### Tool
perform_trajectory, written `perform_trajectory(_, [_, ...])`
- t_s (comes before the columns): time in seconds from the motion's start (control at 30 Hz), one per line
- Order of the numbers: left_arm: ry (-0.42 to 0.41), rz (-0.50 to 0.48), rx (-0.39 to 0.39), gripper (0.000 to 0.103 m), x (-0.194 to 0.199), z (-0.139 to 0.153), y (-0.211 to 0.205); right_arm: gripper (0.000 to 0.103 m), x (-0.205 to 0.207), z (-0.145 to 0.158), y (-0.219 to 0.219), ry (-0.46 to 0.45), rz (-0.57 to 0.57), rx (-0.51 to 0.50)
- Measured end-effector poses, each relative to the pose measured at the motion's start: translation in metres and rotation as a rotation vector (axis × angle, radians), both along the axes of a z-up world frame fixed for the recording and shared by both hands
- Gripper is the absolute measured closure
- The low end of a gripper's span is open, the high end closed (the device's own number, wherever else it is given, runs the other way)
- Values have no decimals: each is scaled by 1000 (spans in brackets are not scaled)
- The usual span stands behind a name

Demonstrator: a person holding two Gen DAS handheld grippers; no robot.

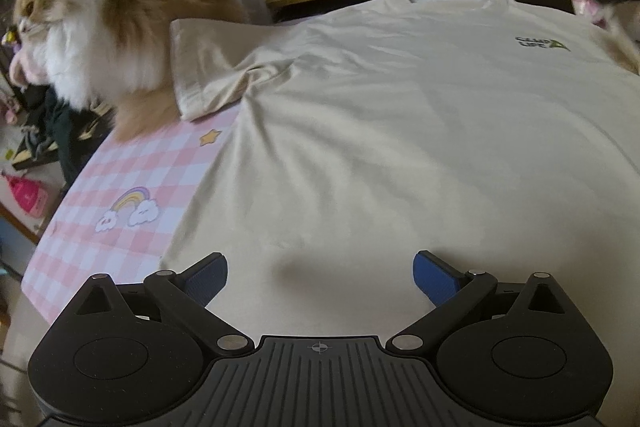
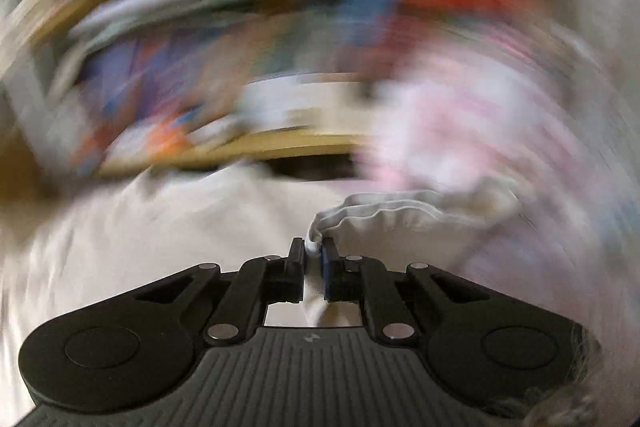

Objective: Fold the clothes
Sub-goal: 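Grasp the other shirt side with the right gripper and fold it toward the collar, then release the folded side and withdraw the right gripper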

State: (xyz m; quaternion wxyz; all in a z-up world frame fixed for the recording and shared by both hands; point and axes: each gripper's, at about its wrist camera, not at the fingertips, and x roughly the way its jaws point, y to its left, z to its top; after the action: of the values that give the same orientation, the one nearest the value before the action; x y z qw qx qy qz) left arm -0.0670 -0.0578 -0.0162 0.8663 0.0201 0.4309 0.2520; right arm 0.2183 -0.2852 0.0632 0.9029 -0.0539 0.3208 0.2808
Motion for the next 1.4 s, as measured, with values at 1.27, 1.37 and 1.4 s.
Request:
perform_trajectory(1.27, [-53,17,15,2,10,-2,1,14,-81,-42,13,132,-44,-1])
perform_trajectory(1.37, [-52,-5,18,2,16,0,-8,8,-98,-44,2,148,-57,-17])
perform_trajectory(1.4, [-50,-14,18,2,18,0,-13,5,-104,-45,-2,146,-57,-26])
